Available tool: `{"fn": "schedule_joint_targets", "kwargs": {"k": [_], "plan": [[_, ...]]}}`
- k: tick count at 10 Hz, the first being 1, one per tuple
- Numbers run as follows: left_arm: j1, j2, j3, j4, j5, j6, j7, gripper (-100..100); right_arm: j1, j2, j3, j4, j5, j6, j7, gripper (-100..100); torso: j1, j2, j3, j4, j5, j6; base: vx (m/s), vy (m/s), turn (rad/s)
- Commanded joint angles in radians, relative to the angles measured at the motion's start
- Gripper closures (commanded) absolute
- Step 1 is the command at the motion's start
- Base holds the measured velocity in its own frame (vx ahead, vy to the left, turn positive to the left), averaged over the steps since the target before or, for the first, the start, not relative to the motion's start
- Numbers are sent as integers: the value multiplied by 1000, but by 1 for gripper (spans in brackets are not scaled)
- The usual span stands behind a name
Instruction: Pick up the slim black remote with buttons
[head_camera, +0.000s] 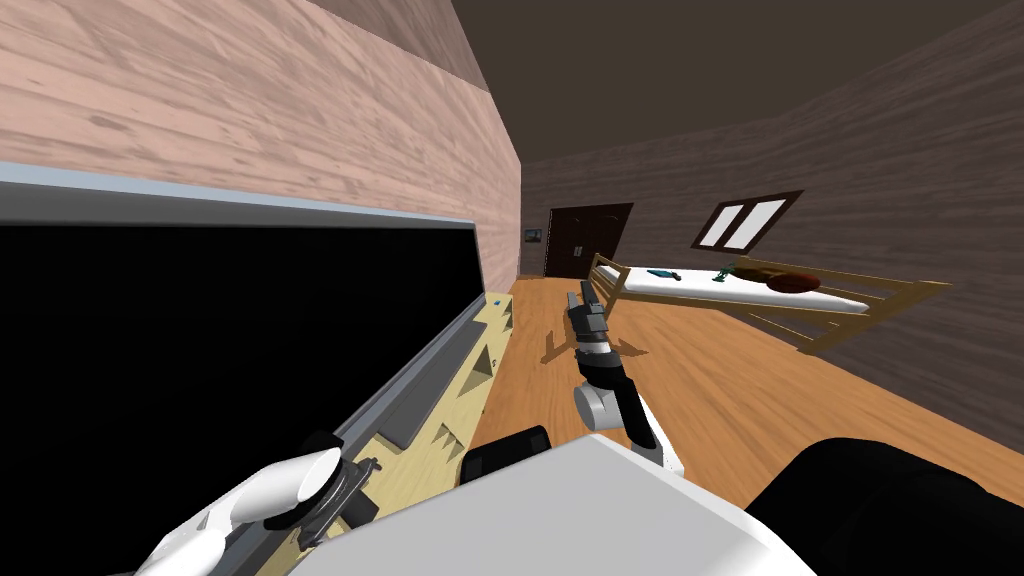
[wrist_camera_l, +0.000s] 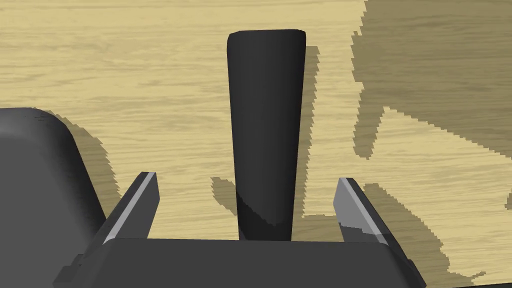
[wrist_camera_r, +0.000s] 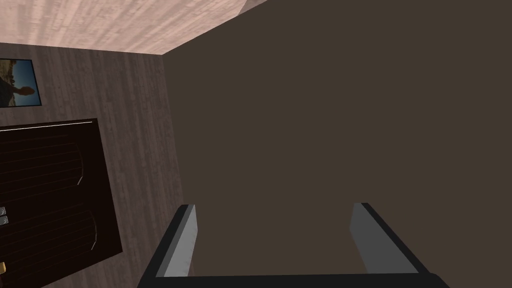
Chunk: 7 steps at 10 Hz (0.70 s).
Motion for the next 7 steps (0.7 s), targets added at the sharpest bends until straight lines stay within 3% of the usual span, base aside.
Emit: {"fn": "schedule_joint_targets", "kwargs": {"k": [1, 2, 3, 6, 7], "plan": [[0, 0, 0, 0, 0, 0, 0, -100, 0, 0, 0, 0, 0, 0, 0, 0, 0, 0, 0, 0, 0, 0, 1, 17, -7], [0, 0, 0, 3, 2, 2, -6, 0, 0, 0, 0, 0, 0, 0, 0, 0, -1, 0, 0, 0, 0, 0, 0, 0, 0], [2, -32, 2, 31, -20, -13, 1, -100, 0, 0, 0, 0, 0, 0, 0, 0, -2, 0, 0, 0, 0, 0, -8, 31, -79], [5, -72, 4, 67, -46, -32, 8, -100, 0, 0, 0, 0, 0, 0, 0, 0, -1, 2, 1, 1, 0, 0, -27, 29, -92], [6, -63, 4, 59, -40, -28, 8, -100, 0, 0, 0, 0, 0, 0, 0, 0, -1, 2, 1, 0, 0, 0, -6, 5, -13]]}}
